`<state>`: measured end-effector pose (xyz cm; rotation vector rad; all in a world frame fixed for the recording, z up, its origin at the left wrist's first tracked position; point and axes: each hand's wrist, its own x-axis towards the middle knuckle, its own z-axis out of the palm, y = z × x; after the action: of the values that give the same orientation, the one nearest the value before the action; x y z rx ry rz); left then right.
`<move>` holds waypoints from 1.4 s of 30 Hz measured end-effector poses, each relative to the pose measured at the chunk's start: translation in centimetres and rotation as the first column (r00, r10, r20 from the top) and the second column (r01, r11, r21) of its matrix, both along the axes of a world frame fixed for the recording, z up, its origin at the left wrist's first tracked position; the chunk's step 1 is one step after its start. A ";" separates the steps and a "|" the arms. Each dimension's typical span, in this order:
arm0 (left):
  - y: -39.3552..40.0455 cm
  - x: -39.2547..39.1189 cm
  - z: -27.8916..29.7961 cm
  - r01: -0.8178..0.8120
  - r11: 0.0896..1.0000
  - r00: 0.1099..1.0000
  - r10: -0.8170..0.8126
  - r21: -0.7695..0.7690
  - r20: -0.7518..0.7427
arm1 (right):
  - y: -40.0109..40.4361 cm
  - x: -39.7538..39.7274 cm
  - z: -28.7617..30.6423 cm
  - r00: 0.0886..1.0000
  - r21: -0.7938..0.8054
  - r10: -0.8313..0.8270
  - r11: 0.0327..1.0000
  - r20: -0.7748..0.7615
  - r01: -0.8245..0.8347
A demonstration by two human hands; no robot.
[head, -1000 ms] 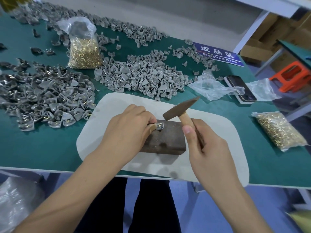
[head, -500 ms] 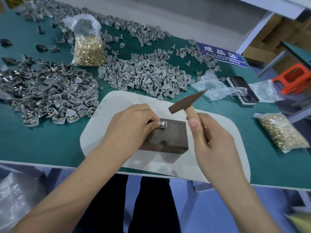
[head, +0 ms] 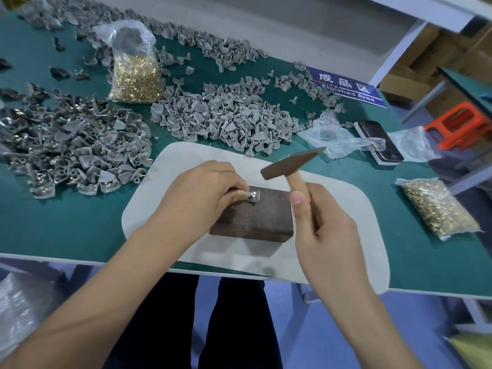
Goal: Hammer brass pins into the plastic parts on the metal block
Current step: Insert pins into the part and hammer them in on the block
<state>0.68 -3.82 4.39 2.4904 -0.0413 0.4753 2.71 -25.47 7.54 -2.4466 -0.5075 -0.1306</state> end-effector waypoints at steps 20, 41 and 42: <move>-0.1 0.0 -0.4 0.016 0.999 0.998 -0.015 -0.028 0.057 | 0.1 0.1 0.6 0.997 -0.053 0.056 0.997 -0.049 -0.059; -1.3 -1.5 -0.4 -0.055 0.997 0.991 0.062 -0.056 0.122 | 1.4 4.9 -1.9 0.922 0.434 0.386 0.830 0.007 -0.351; -1.2 -1.8 -0.4 -0.058 0.994 0.989 0.070 -0.093 0.133 | 2.1 4.8 -1.9 0.911 0.406 0.412 0.831 0.012 -0.381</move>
<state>-1.09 -5.00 3.94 2.3744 0.0059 0.6600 7.49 -23.37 5.59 -1.8928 -0.8548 0.0329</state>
